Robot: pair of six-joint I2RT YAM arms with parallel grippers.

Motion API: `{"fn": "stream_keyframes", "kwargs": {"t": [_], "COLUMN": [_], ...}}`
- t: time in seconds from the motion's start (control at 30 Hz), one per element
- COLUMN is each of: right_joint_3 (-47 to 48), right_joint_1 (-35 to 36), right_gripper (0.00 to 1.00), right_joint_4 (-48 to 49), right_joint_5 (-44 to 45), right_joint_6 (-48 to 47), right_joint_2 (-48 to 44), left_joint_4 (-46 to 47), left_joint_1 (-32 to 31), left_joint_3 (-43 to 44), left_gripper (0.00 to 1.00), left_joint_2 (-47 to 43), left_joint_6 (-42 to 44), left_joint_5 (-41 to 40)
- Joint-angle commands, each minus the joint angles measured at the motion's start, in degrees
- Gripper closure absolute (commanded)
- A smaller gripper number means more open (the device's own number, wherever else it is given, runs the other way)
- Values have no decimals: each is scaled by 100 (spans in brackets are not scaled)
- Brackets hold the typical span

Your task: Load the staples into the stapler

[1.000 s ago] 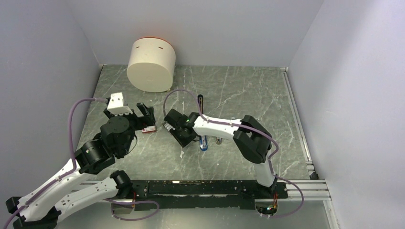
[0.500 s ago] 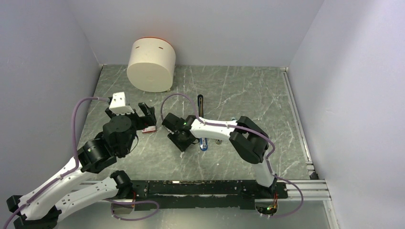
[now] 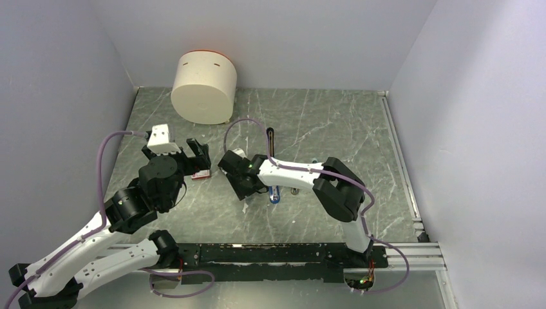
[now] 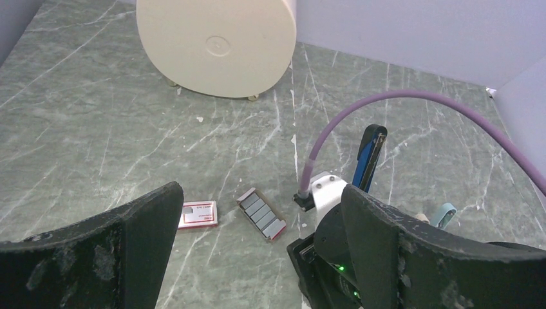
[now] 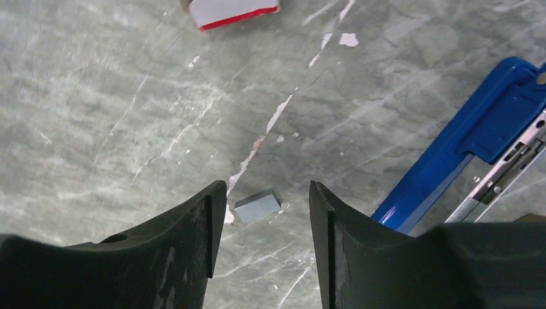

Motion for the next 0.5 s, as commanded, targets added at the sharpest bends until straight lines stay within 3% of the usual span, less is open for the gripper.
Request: {"fn": "stream_keyframes", "kwargs": {"t": [0.0,0.23,0.47], "right_joint_3": [-61,-21,-160], "right_joint_1": [1,-5,3], "right_gripper": [48,55,54], "right_joint_4": [85,-78,-66], "right_joint_5": [468,550,459], "right_joint_6": [638,688,706], "right_joint_2": [-111,64,19], "left_joint_4": [81,72,116], "left_joint_1": [40,35,39], "left_joint_3": [70,53,48], "left_gripper": [3,3,3], "left_joint_2": [-25,-25,18], "left_joint_6": [-17,-22,-13], "left_joint_5": [30,19,35]}}
